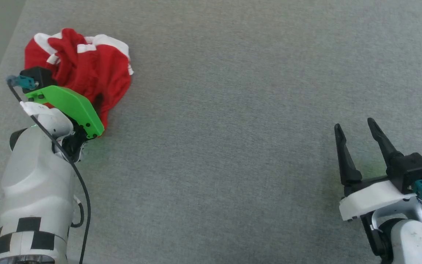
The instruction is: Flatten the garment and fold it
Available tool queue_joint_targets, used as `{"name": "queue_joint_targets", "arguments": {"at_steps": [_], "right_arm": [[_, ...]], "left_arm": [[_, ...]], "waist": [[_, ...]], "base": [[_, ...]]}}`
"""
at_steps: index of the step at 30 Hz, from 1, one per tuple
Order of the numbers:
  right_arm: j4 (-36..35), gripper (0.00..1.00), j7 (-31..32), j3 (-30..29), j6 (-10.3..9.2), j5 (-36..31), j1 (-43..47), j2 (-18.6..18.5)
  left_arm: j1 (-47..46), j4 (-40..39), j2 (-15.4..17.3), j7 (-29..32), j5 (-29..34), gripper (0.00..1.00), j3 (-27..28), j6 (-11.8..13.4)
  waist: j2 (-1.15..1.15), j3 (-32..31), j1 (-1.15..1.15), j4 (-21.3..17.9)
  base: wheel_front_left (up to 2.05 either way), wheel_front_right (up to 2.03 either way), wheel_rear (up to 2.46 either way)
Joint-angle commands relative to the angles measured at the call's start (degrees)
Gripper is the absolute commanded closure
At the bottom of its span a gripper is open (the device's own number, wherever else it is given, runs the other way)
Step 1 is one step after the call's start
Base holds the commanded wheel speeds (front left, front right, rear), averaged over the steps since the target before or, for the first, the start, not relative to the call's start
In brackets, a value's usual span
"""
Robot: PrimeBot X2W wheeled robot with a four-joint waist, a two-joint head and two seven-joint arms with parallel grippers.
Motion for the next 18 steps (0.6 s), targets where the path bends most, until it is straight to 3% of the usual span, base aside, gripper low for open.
{"name": "queue_joint_targets", "arguments": {"at_steps": [1, 4, 5, 7, 12, 18], "right_arm": [[0.41, 0.0, -0.53, 0.39, -0.09, 0.56, -0.15, -0.03], [2.36, 0.0, -1.51, 1.28, -0.09, 1.37, -0.32, -0.03], [5.07, 0.0, -3.08, 1.97, -0.09, 3.36, -0.3, -0.03], [6.33, 0.0, -3.92, 2.19, -0.09, 4.35, -0.09, -0.03], [9.47, 0.0, -6.14, 2.53, -0.09, 7.06, 1.03, -0.03], [11.76, 0.0, -8.02, 1.06, -0.09, 8.93, 2.51, -0.03]], "left_arm": [[-0.49, 0.4, -0.07, -1.52, 0.37, 1.0, -0.32, 0.27], [-2.83, -1.53, 0.62, -7.77, 1.1, 1.0, -0.39, 0.19], [-7.69, -6.05, 1.36, -12.21, 1.32, 1.0, -2.11, -0.78], [-9.86, -8.88, 1.09, -12.77, 0.63, 1.0, -3.52, -1.1], [-12.67, -18.28, -0.94, -8.35, -4.54, 1.0, -11.69, -1.3], [-6.07, -25.0, -5.06, 1.33, -10.57, 1.0, -19.99, -1.31]], "waist": [[0.0, -0.37, -0.01, -0.38], [0.0, -3.16, -0.01, -0.3], [0.0, -7.54, -0.01, -1.18], [0.0, -9.58, -0.01, -1.92], [0.0, -14.49, -0.01, -5.12], [0.0, -16.92, -0.01, -9.51]], "base": [[0.0, 0.0, 0.0], [0.0, 0.0, 0.0], [0.0, 0.0, 0.0], [0.0, 0.0, 0.0], [0.0, 0.0, 0.0], [0.0, 0.0, 0.0]]}}
